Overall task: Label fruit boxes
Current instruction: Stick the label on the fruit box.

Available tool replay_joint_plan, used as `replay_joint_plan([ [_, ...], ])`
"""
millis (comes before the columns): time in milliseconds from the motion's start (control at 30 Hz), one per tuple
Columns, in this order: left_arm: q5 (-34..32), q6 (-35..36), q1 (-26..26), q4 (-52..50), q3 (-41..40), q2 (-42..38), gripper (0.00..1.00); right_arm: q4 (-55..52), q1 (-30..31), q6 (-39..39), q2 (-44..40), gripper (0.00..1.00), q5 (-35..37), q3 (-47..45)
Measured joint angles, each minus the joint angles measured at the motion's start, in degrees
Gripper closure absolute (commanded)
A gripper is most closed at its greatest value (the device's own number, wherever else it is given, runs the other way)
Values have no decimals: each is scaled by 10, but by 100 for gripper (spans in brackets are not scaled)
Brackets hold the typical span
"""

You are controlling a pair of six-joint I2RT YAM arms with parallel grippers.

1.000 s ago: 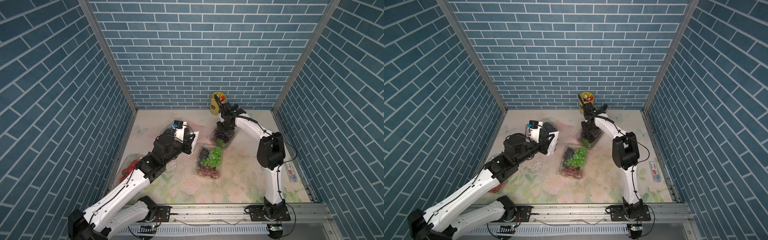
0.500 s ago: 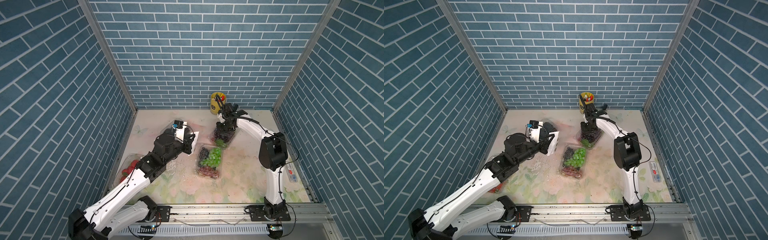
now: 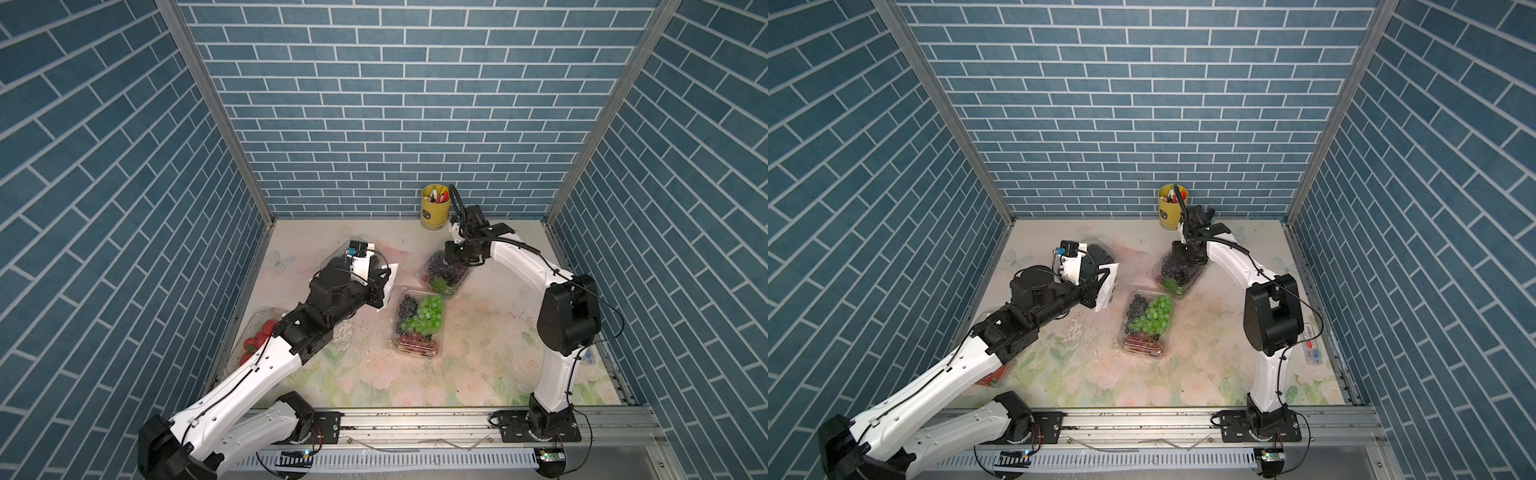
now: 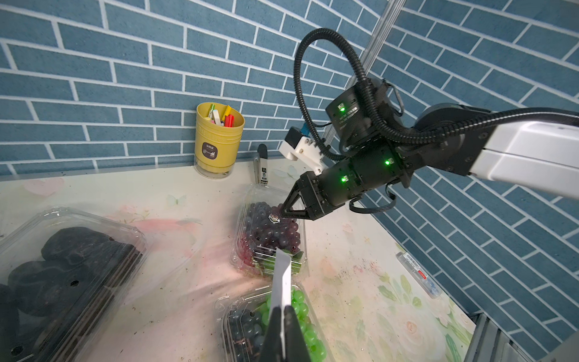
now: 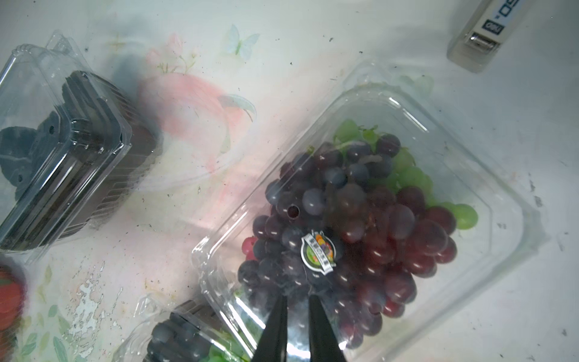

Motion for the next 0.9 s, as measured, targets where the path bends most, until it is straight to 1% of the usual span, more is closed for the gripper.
replay_joint_plan([
  [200,16,-3,0,-3,3,14,100,64,-6,17,-124,83,2,-112],
  [300,30,-10,0,-3,8,22,100,95,-9,25,-175,85,0,-154],
  [433,59,-19,0,6,15,37,100,136,-10,32,-230,83,-8,-213],
  [567,97,-37,0,28,23,56,100,195,-11,51,-293,75,-47,-290],
  [733,140,-69,0,65,44,83,100,294,-12,91,-383,57,-119,-386],
  [800,158,-86,1,85,54,96,100,343,-12,115,-416,53,-155,-420],
  [900,180,-113,2,115,63,110,100,417,-12,149,-442,49,-210,-452],
])
